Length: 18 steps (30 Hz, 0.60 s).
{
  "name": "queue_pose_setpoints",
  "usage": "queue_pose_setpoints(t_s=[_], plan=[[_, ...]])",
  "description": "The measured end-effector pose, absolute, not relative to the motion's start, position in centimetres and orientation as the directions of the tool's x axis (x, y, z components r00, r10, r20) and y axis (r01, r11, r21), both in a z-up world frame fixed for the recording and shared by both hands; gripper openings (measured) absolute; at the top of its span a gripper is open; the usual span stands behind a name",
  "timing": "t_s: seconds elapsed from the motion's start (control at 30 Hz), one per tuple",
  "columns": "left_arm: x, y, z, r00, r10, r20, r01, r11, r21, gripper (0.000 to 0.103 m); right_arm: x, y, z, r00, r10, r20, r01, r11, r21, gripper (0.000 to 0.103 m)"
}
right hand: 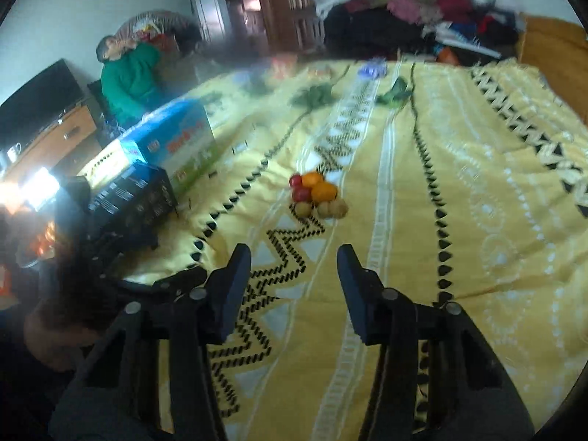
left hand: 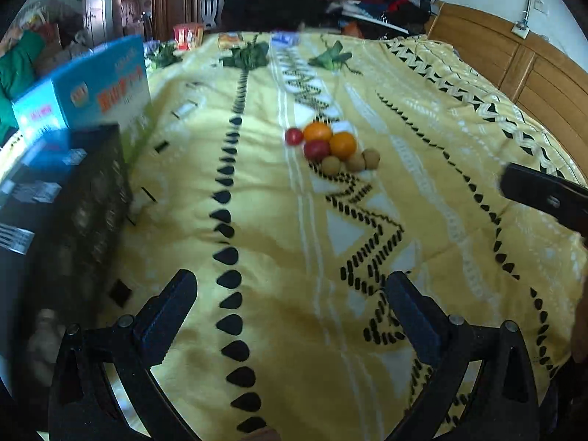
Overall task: Organize fruits
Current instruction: 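Reach the right tool to a red tomato and close on it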
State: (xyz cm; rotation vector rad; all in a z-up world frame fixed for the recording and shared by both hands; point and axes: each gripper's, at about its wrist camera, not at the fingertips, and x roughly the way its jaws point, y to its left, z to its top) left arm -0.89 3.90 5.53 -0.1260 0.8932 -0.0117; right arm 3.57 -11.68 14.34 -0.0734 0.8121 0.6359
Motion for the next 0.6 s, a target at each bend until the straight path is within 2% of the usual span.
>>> queue_pose_setpoints(t_s=[0.27,0.53,0.57,0.6], plan=[[0.7,4.4,3.8,0.618,-0.108,-0.779,-0.035,0.986,-0.164,0.103,13.5,-9.1,7.6,0.423,0.471,-0.774,-0.613,0.778,0.139,0.042],[3.1,4.4,4.3,0.637,-0.161,-0.754,-0.02,0.974,-0.225,0.103,17.4,-8.1,4.3,0.367,0.513,-0.776,-0.627,0.752,0.201,0.043],[3.2,4.3,4.4,0.64,-0.161,-0.751,-0.015,0.975,-0.222,0.103,17.5,-8.1,4.2,0.359,0.52,-0.775,-0.63,0.748,0.21,0.042],[3.4,4.3,4.3,0.641,-0.165,-0.75,-0.012,0.975,-0.224,0.103,17.4,-8.4,4.3,0.36,0.523,-0.772,-0.628,0.748,0.214,0.035]])
